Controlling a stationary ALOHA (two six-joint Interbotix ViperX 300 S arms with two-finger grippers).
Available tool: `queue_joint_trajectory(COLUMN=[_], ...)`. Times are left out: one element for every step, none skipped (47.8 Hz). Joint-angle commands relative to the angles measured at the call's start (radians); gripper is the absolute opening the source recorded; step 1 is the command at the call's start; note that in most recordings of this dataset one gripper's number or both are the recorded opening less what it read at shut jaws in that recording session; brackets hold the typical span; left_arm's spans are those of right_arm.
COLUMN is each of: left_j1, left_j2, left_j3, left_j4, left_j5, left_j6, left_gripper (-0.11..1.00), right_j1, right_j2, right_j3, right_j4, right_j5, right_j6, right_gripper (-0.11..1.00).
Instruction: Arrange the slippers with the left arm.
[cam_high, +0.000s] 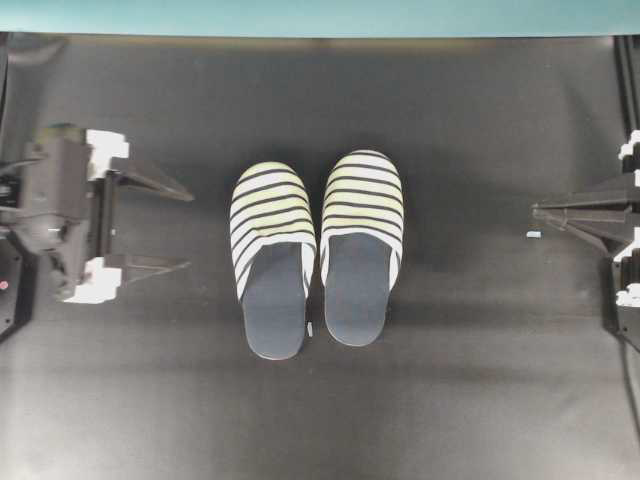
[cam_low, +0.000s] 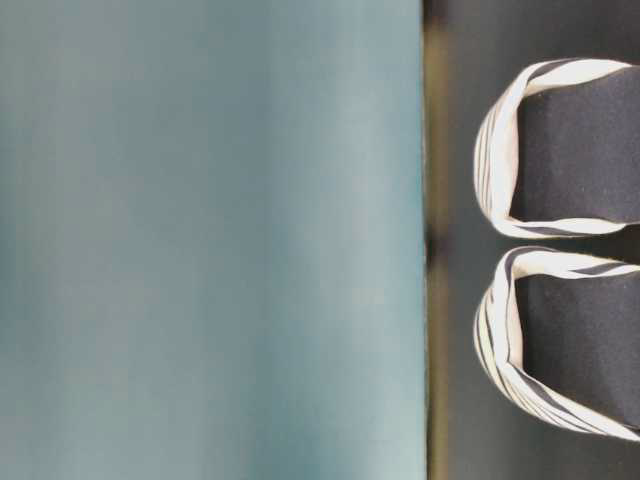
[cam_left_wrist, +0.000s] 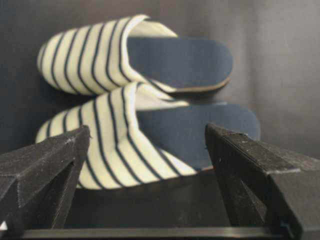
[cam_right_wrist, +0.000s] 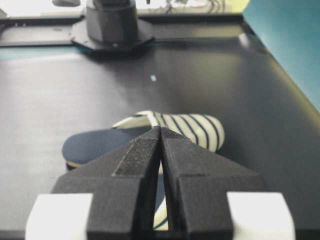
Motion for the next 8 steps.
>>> queue_joint_trajectory(left_j1=[-0.005,-0.005,-0.005,-0.005,-0.005,-0.005,-0.005,-0.005], left_j2=[-0.023,-0.028,-0.031,-0.034,-0.037,-0.04,-0.044,-0.049], left_j3=[0.0,0.002,0.003,0.005,0.008,0.009,0.011,0.014], left_j4=[0.0,0.0,0.002,0.0,0.002,0.0,0.0,0.0], left_j5=[-0.017,-0.02,-0.021,-0.025,-0.028,-0.029,-0.034,-0.034], left_j6=[-0.002,-0.002,-0.002,-0.002,-0.002,-0.002,0.0,0.0], left_gripper=[0.89,0.89,0.89,0.89,0.89,0.89,0.89,0.89], right_j1=[0.0,0.0,0.0,0.0,-0.002,-0.002,0.0,0.0], right_j2=[0.005,0.005,0.005,0.005,0.005,0.005,0.005,0.005], right_j3=[-0.006,-0.006,-0.008,-0.008,-0.006,-0.006,-0.006,-0.006], right_j4=[0.002,0.002,0.002,0.002,0.002,0.002,0.002,0.002], right_j5=[-0.009,-0.011,-0.011,-0.011,-0.011,-0.011,-0.011,-0.011], right_j6=[0.005,0.005,0.005,0.005,0.005,0.006,0.006,0.006], right_gripper=[0.0,0.0,0.0,0.0,0.0,0.0,0.0,0.0])
